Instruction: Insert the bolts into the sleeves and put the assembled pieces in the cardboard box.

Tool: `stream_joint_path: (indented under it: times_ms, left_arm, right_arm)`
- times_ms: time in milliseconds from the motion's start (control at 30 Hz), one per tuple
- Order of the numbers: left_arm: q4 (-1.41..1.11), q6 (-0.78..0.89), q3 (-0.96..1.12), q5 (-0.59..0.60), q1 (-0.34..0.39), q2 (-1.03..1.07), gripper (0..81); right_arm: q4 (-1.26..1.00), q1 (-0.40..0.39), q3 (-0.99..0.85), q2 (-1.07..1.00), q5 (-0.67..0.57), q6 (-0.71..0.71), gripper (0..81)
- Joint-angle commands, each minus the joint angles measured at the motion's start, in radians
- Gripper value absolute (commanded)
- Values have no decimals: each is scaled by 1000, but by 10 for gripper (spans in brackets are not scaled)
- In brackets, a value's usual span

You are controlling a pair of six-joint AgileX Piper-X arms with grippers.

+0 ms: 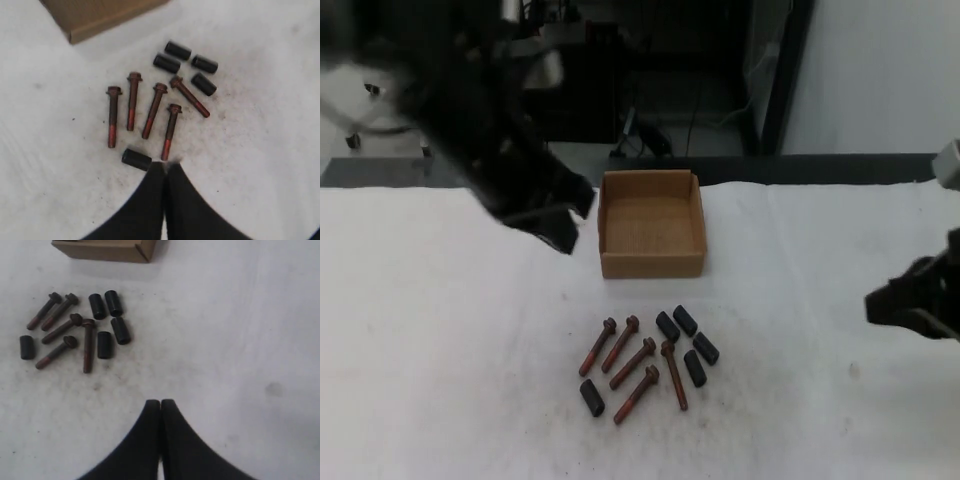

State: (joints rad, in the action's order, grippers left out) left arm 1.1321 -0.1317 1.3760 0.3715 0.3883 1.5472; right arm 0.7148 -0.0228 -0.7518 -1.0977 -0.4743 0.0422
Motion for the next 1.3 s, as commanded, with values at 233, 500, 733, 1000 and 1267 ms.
stream_joint_path:
  times_ms: [233, 500, 733, 1000, 1267]
  left_arm:
    - [96, -45, 159, -1, 93, 255, 16]
    - [5, -48, 159, -118, 93, 317, 348]
    - [-45, 18, 159, -216, 93, 409, 330]
    - [-57, 19, 159, -236, 112, 457, 221]
    - [-59, -33, 159, -280, 169, 457, 222]
  right_arm:
    - [-181, -172, -14, -13, -108, -207, 61]
    - [-181, -208, -14, -13, -100, -207, 256]
    - [-181, -206, -14, -11, -100, -207, 256]
    - [-179, -206, -14, -11, -100, -207, 256]
    - [-179, -206, -14, -11, -100, -207, 256]
